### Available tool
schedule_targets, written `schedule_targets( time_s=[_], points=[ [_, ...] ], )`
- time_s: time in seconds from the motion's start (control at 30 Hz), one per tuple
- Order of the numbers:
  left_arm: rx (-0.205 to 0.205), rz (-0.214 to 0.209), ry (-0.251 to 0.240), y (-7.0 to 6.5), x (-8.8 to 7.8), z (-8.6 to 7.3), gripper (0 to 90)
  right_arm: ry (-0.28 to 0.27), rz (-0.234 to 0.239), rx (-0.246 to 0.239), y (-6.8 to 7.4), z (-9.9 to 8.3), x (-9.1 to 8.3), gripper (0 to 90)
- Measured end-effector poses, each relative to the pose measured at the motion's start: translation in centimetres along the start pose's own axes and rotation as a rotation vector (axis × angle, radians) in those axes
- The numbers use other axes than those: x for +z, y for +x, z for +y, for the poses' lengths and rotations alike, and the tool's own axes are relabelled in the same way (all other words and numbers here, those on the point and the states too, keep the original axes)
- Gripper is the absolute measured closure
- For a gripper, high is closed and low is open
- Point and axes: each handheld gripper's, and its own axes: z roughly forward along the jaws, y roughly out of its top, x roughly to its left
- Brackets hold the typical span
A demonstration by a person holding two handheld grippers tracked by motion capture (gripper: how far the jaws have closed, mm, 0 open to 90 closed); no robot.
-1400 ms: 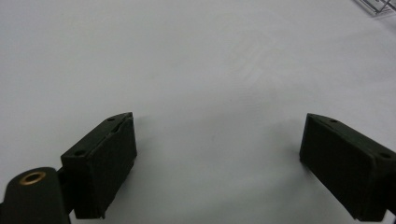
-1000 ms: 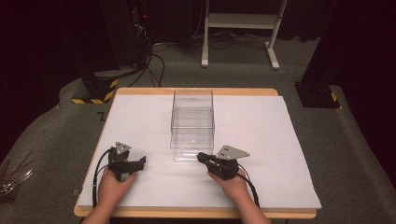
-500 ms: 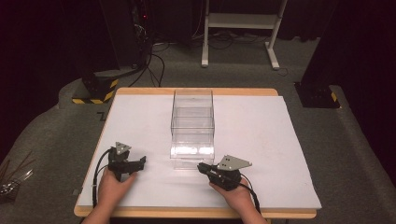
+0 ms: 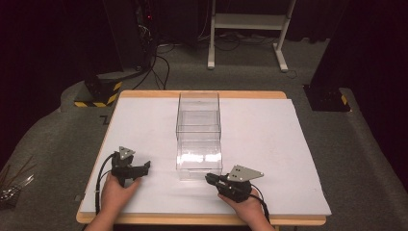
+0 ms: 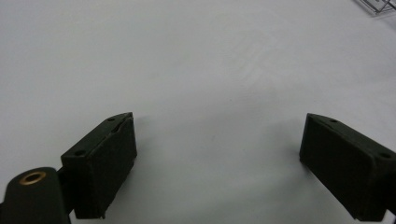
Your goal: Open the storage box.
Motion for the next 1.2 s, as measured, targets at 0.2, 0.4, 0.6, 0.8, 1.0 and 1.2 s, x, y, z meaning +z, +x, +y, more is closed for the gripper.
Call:
schedule_targets(
  time_s=[0.2,0.4,0.6,0.8,1.0,1.2],
  points=[
    [0.004,0.000,0.003,0.0,0.0,0.0,11.4,-0.008,0.013,-0.003,0.3,-0.3,-0.3,83.4],
    [0.005,-0.001,0.003,0.1,0.0,0.0,11.3,-0.011,0.016,-0.015,0.6,-0.4,-0.4,83.4],
    [0.005,-0.001,0.003,0.1,0.0,0.0,11.3,-0.007,0.004,-0.021,0.6,-0.4,-0.6,78.6],
    [0.005,-0.001,0.003,0.1,0.0,0.0,11.4,-0.015,-0.023,-0.010,0.3,-0.2,-1.4,74.2],
    [0.005,-0.001,0.002,0.1,0.0,0.0,11.4,-0.040,-0.030,-0.025,0.3,0.0,-2.4,74.4],
    [0.005,-0.001,0.003,0.1,0.0,0.0,11.4,-0.089,-0.052,-0.027,0.1,0.7,-3.6,74.5]
  ],
)
